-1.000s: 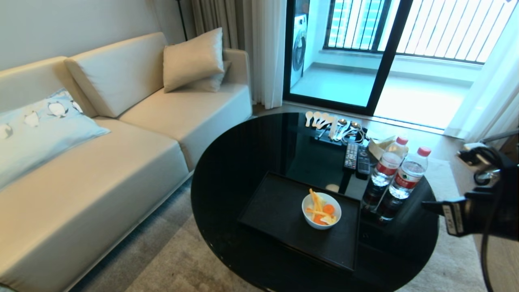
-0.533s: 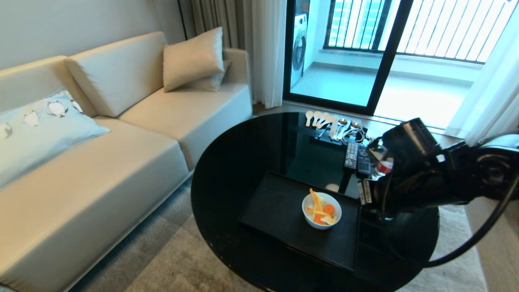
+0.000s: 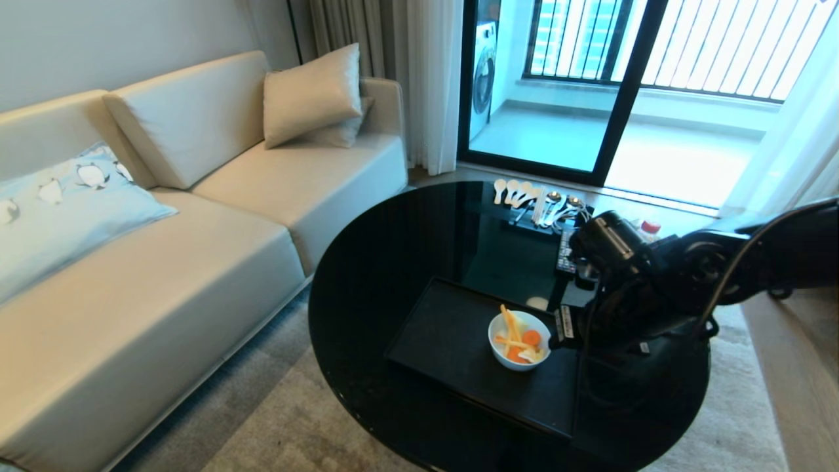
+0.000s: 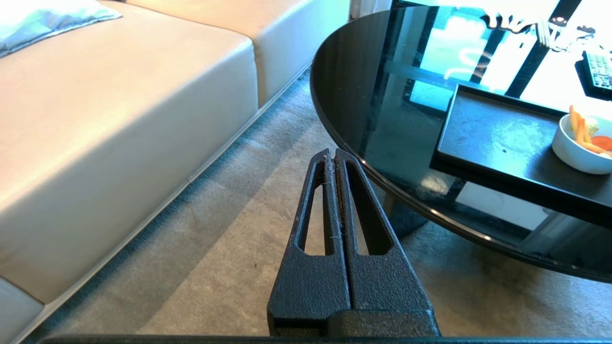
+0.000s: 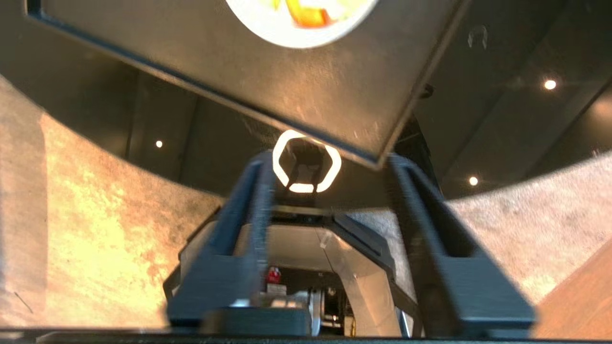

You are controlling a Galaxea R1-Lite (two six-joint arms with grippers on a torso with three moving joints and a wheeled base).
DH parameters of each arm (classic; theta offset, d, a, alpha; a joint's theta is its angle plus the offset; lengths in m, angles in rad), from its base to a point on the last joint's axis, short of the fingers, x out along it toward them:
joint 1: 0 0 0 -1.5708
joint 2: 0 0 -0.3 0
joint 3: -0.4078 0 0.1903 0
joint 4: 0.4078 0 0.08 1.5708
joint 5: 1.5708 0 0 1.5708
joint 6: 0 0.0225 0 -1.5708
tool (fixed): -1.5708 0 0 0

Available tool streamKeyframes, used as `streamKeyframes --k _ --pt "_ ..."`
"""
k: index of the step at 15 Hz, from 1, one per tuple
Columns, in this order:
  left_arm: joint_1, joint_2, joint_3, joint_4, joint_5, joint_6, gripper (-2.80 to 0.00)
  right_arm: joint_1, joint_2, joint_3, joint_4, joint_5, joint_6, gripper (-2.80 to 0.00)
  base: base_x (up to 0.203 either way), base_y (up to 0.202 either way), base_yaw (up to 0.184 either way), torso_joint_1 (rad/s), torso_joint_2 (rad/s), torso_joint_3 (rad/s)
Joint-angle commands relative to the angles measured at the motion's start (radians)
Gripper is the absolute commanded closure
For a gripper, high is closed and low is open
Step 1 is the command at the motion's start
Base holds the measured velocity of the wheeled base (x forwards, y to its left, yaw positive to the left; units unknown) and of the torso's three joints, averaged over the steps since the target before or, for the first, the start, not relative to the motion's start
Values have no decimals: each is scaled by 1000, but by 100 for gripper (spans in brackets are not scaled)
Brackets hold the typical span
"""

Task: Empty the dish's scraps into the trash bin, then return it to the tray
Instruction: Pick up the bowl with leftover food

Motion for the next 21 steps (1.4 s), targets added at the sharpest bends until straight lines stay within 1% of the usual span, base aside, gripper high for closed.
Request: streamKeyframes --k 1,5,7,9,10,11,19,21 --pt "0 0 0 0 1 -1 0 6 89 -68 3 -1 3 -280 0 0 0 0 0 0" --pt "0 0 0 0 1 -1 0 10 254 -229 5 -13 5 -280 0 0 0 0 0 0" --pt "0 0 0 0 1 -1 0 10 334 -286 4 -61 11 -280 0 0 0 0 0 0" --pt "0 1 0 0 1 -1 0 8 417 -352 7 -132 62 -280 0 0 0 0 0 0" --pt "0 0 0 0 1 -1 0 6 443 -371 11 -156 89 -280 0 0 0 0 0 0" --pt "0 0 0 0 1 -1 0 1 448 -375 14 -162 101 -280 0 0 0 0 0 0" --pt "0 0 0 0 1 -1 0 -68 431 -374 24 -162 102 -280 0 0 0 0 0 0" --pt "0 1 0 0 1 -1 0 -74 442 -370 24 -161 103 -280 0 0 0 0 0 0"
